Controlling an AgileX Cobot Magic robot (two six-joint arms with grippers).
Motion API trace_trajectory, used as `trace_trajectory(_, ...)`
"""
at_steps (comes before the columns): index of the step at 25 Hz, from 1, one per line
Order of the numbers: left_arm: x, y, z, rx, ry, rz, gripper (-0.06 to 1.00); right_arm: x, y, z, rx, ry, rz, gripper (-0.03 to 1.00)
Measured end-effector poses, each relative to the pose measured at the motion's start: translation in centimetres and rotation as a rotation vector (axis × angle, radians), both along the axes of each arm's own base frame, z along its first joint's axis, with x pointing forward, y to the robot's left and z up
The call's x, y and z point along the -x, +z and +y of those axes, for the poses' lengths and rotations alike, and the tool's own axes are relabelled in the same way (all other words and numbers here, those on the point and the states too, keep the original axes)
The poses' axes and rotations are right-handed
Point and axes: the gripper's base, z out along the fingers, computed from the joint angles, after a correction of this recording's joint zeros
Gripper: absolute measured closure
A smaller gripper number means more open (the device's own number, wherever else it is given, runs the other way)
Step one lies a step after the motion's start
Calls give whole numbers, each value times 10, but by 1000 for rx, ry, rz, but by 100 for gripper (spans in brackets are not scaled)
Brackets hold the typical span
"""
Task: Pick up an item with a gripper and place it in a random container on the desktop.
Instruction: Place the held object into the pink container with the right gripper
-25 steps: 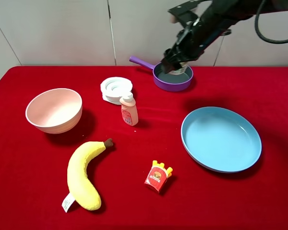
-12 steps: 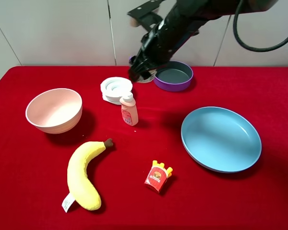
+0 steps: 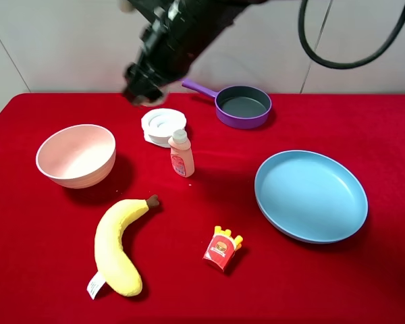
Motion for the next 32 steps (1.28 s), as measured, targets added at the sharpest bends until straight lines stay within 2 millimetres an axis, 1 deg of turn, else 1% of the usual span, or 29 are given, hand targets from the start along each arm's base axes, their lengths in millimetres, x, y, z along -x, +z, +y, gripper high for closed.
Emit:
trace_trajectory(2,0,0,0,0,0,0,3,4,9,12,-24,25,-20,48)
trace_trajectory(6,0,0,0,0,0,0,3,10,13,34,-44,69,-33,48)
trace_trajectory(13,0,0,0,0,0,0,3,15,8,72,-82,124,-44,48)
trace_trajectory(18,0,0,0,0,0,0,3,13,-3,92,-98,141,-38,48)
trace_trajectory(22,0,0,0,0,0,0,3,7,-21,103,-98,138,-15,48)
trace_trajectory(29,0,0,0,0,0,0,3,-1,-53,113,-83,127,4,48)
trace_trajectory(32,0,0,0,0,0,0,3,-4,-62,116,-93,116,-4,48)
